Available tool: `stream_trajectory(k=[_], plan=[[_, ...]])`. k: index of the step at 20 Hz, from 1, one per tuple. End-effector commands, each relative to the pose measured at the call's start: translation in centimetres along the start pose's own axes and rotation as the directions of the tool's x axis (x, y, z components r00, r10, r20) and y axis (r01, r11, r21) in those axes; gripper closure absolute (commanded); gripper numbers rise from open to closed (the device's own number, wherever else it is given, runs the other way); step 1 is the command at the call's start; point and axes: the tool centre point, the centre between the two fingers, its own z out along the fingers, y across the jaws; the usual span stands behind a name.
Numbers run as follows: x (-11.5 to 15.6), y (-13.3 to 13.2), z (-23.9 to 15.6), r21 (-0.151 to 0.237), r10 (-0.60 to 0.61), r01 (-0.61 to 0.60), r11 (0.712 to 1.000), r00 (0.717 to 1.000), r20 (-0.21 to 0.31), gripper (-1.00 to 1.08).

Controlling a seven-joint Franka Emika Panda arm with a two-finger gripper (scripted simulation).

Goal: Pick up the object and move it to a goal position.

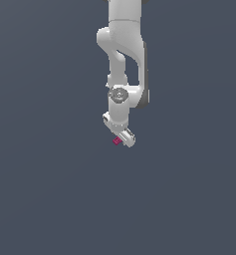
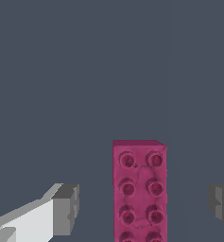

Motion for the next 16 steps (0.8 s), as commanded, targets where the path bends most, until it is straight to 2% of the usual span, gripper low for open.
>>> stream_trajectory(k=[1,5,6,16], plan=[[0.02,-0.03,0.77,0.001,0.001,-0.001,1.0,1.0,-0.001,-0.92],[0.02,-0.06,1.19,0.001,0.001,-0.001,1.0,1.0,-0.001,-0.92],[0.02,-0.06,1.19,0.001,0.001,-0.001,1.0,1.0,-0.001,1.08],[0.02,-0.07,1.18,0.001,0.001,-0.001,1.0,1.0,-0.001,1.08]])
